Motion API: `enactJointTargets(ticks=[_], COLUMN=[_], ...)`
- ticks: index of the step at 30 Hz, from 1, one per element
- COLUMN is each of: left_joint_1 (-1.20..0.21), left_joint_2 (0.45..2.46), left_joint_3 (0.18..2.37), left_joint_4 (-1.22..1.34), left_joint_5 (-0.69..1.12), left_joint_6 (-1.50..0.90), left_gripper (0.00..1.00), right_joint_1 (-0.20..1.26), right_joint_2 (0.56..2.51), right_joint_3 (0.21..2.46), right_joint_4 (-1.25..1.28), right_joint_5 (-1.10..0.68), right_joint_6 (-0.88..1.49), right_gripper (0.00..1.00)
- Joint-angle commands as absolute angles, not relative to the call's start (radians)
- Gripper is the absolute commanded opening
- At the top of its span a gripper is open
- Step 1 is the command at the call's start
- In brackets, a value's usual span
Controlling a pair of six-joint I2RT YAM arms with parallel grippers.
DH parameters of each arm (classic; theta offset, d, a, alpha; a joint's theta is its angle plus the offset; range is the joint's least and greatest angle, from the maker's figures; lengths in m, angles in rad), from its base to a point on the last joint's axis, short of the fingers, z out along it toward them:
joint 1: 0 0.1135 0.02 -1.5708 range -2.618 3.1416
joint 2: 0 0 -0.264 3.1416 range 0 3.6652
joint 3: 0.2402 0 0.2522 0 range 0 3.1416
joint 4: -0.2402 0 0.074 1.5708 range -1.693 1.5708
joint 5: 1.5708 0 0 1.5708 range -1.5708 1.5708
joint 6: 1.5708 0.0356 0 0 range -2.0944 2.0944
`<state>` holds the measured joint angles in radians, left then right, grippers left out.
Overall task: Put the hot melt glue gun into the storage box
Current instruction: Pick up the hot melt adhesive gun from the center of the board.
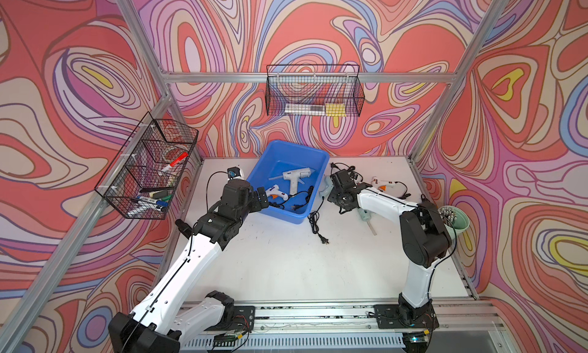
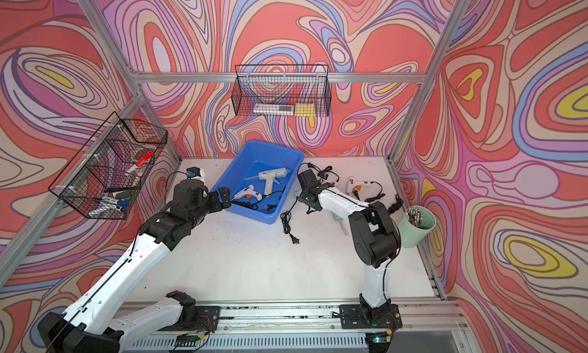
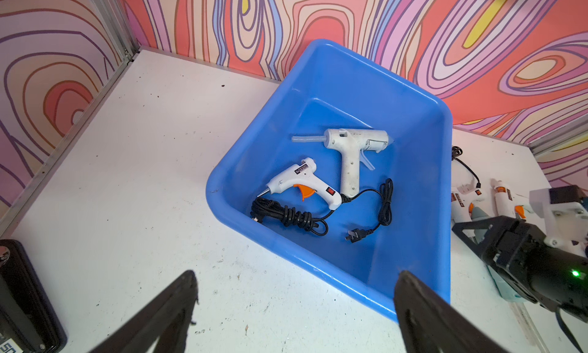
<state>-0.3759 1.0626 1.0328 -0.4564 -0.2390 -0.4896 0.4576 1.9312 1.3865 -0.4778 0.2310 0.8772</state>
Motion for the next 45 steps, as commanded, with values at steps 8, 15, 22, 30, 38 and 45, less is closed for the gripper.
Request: enactJointTargets(ticks=[8, 15, 22, 30, 38, 45], left_joint_1=[-0.37, -0.371, -0.371, -0.371, -0.371, -0.371], left_joint_2=[1.076, 1.074, 1.071, 1.074, 1.074, 1.077], left_joint_3=[1.044, 1.04, 1.04, 1.046, 1.042, 1.032], left_joint_4=[-0.462, -0.457, -0.462, -0.457, -0.454, -0.443], left_joint_5=[-0.246, -0.237, -0.229, -0.223, -0.231, -0.232], left_joint_6=[-0.469, -0.466, -0.47, -0.471, -0.473, -0.481], left_gripper=[0.99, 0.99, 0.99, 0.99, 0.99, 0.99], right_joint_1=[0.453, 0.431, 0.405, 0.402, 0.396, 0.394], right_joint_2=[2.093, 2.173, 2.247, 2.241, 2.201, 2.187], right_joint_3=[1.566, 1.638, 1.658, 1.621, 1.552, 1.511], right_joint_4=[-0.455, -0.469, -0.466, -0.482, -0.544, -0.571], right_joint_5=[0.238, 0.236, 0.202, 0.208, 0.246, 0.251], right_joint_6=[0.933, 0.934, 0.93, 0.886, 0.814, 0.762], right_gripper=[0.71, 0.72, 0.7, 0.6, 0.54, 0.56])
